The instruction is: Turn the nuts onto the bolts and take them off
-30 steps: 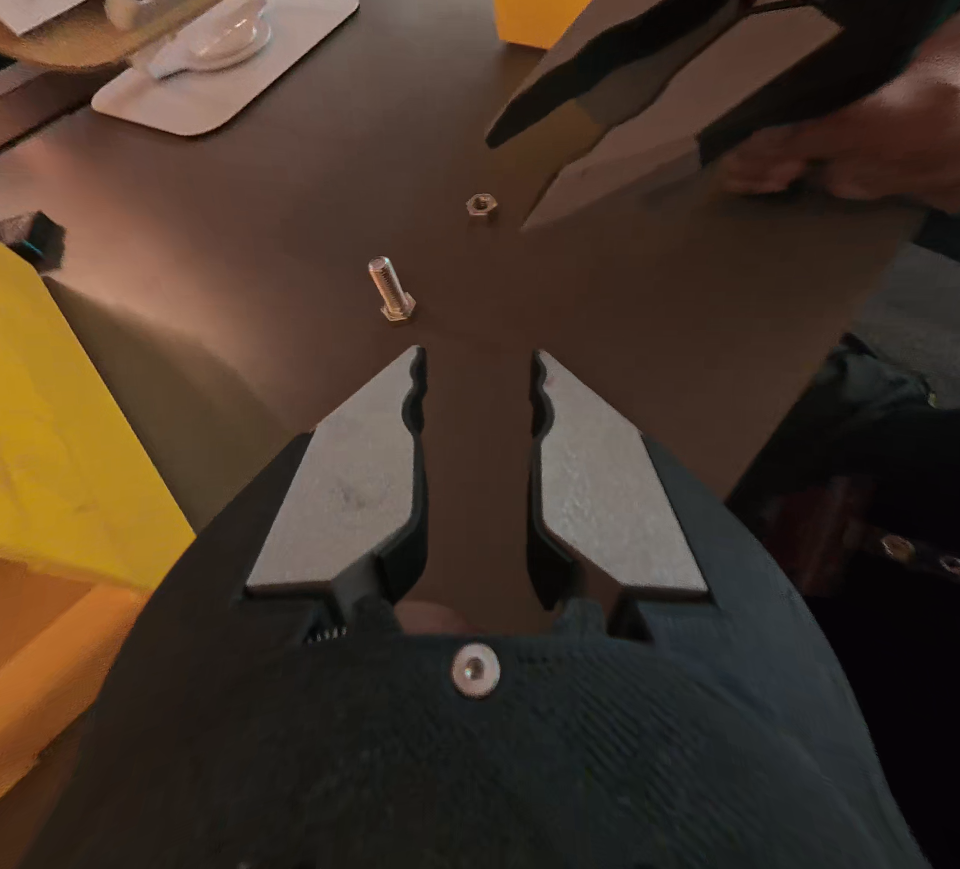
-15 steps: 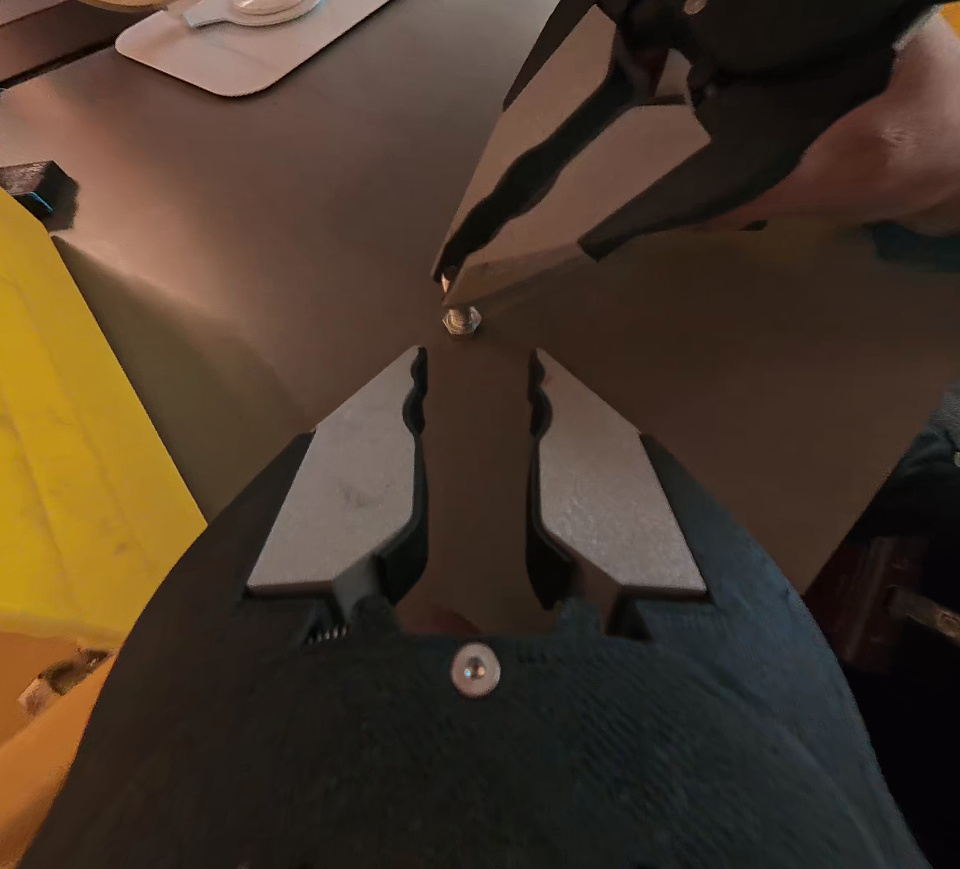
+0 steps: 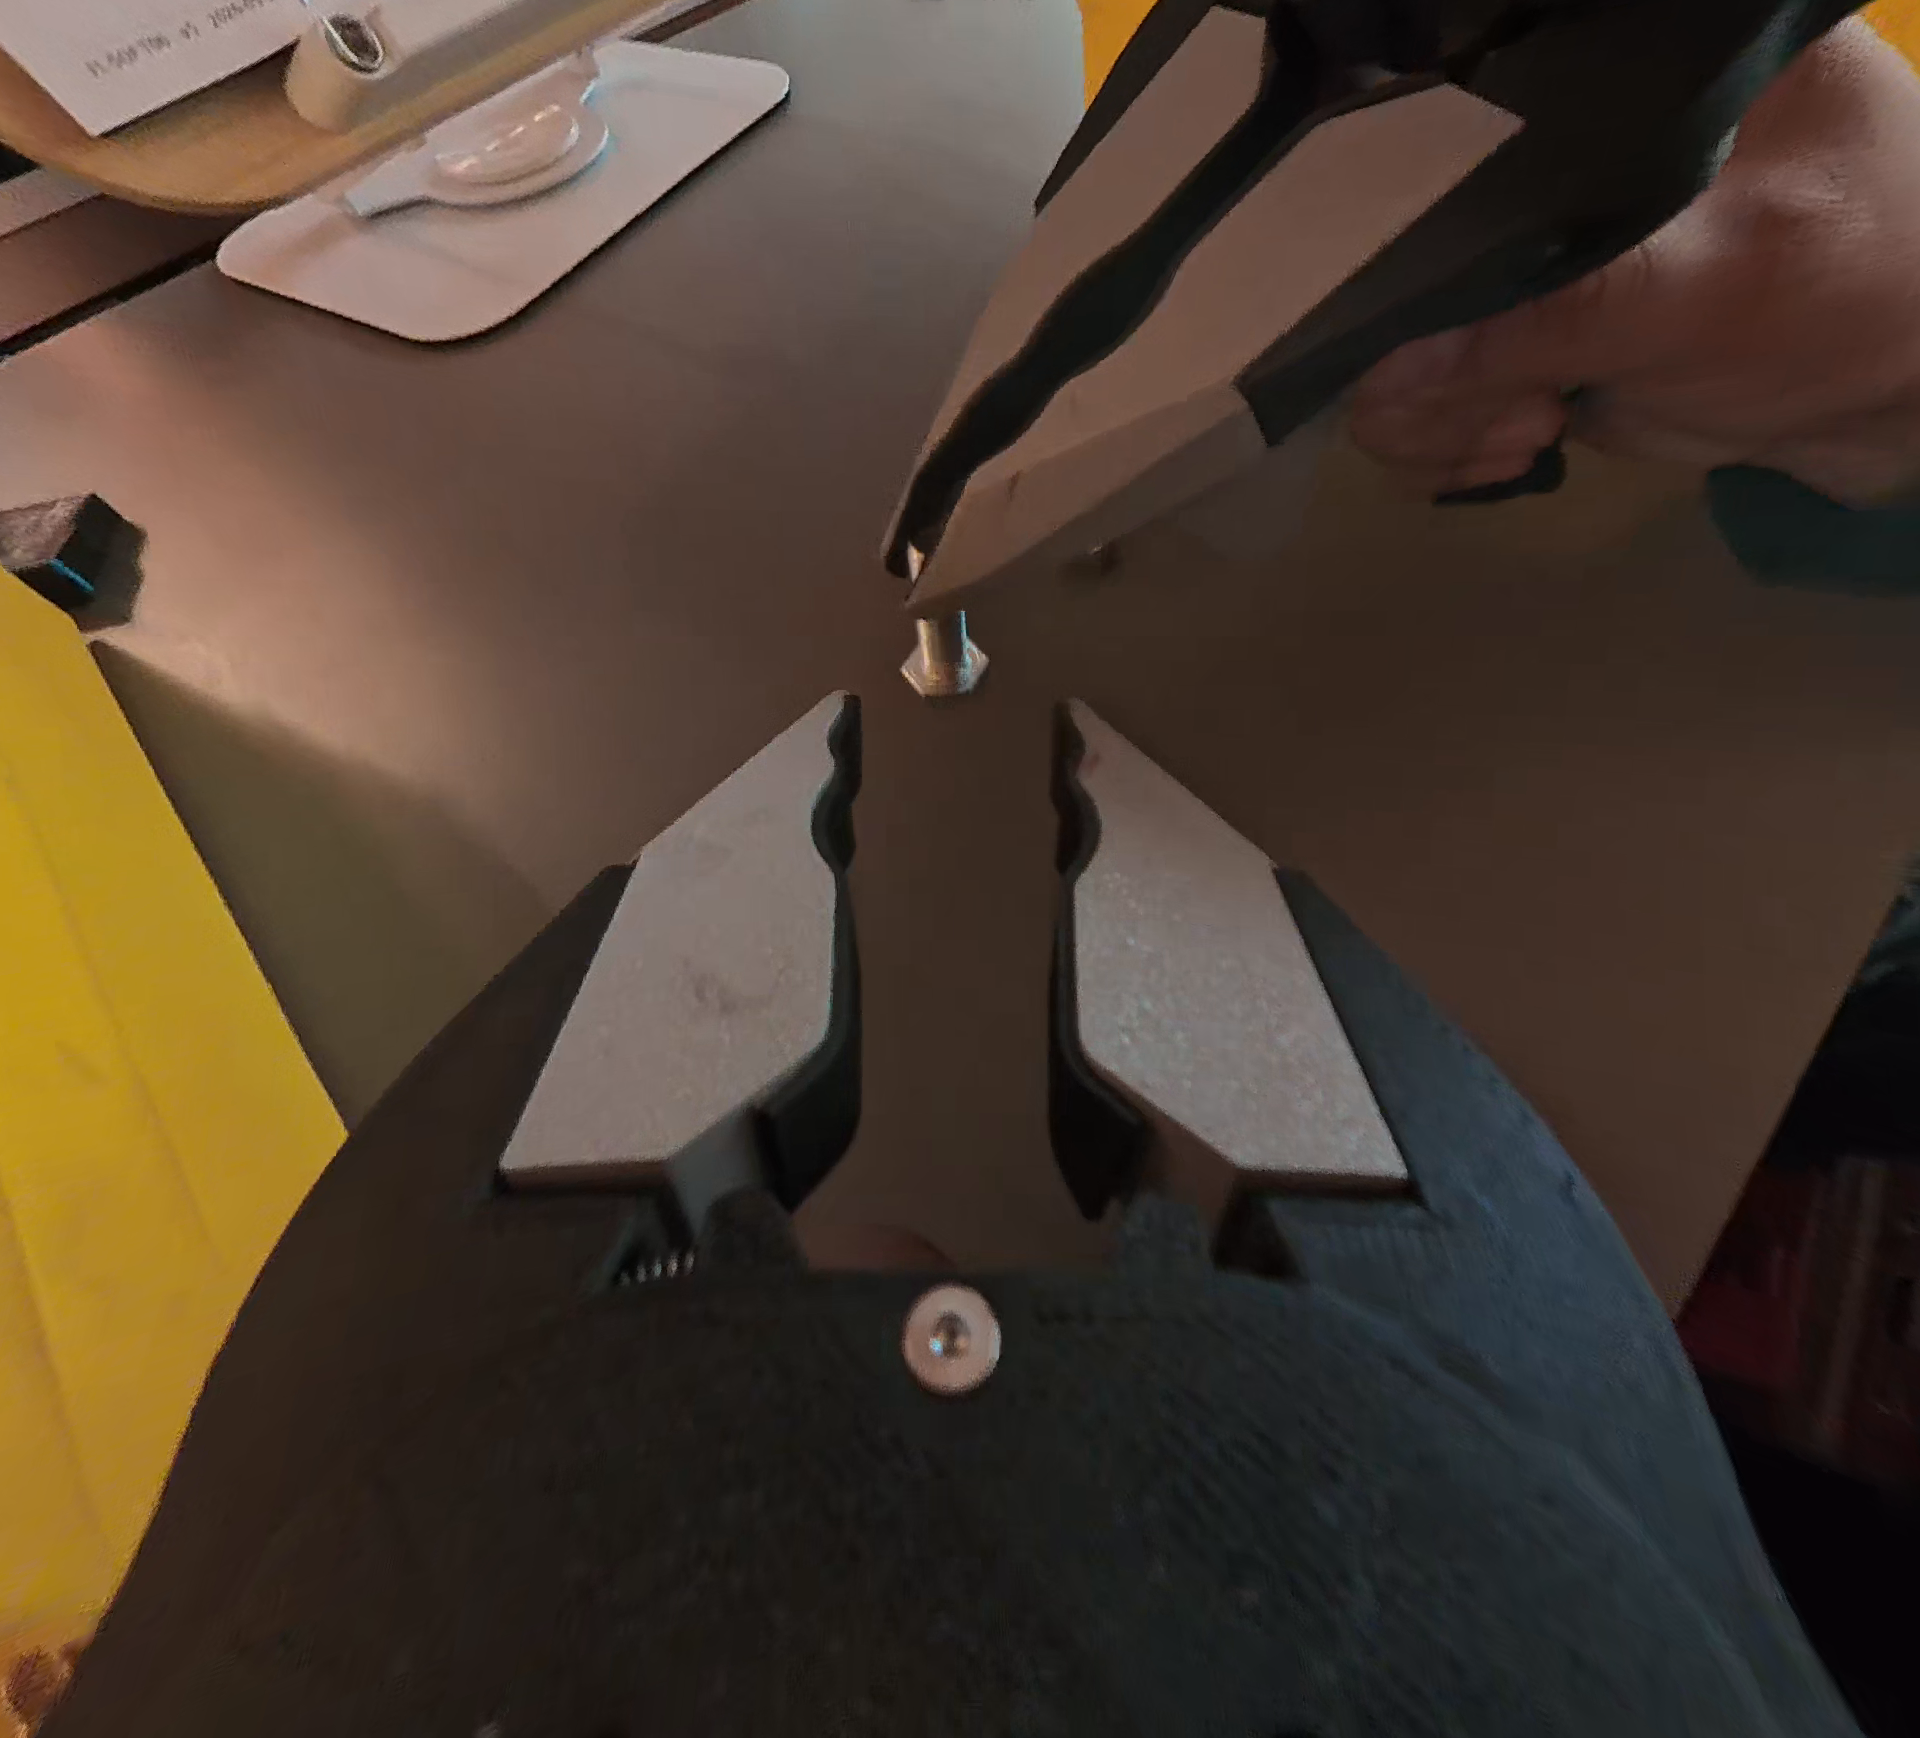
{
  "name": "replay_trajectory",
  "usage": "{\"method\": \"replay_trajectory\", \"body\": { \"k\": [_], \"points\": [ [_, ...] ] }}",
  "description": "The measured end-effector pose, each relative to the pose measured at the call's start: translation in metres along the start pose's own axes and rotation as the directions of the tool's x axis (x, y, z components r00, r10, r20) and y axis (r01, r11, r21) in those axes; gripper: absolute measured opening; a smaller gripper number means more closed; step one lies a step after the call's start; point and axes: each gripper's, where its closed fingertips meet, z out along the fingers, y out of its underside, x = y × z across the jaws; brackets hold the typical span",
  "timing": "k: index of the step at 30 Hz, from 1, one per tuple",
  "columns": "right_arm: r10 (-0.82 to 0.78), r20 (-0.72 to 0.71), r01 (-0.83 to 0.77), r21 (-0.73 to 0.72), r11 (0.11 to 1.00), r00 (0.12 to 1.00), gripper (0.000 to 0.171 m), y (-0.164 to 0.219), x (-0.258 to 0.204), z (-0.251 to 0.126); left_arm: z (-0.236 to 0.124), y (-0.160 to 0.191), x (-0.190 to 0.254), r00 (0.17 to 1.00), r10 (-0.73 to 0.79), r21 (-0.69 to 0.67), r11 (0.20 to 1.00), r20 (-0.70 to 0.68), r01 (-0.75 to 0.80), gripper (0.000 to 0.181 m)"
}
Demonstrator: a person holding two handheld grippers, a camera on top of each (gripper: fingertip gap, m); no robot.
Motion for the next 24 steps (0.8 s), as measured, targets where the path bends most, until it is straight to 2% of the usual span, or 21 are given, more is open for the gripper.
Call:
{"method": "replay_trajectory", "body": {
  "k": [1,12,24],
  "points": [
    [-0.001,0.006,0.001,0.008,1.000,1.000,0.007,-0.001,-0.002,-0.001,0.001,-0.002,0.001,1.000,-0.003,0.012,1.000,-0.014,0.003,0.033],
    [0.017,0.072,-0.022,0.069,0.997,0.997,0.007,-0.012,-0.013,-0.011,0.005,-0.015,0.001,0.999,-0.034,0.073,0.997,-0.042,0.037,0.014],
    [-0.046,0.094,0.040,0.062,0.997,0.995,0.008,-0.012,-0.020,-0.018,0.004,-0.015,0.011,0.994,-0.017,0.072,0.997,-0.107,0.024,0.008]
  ]
}}
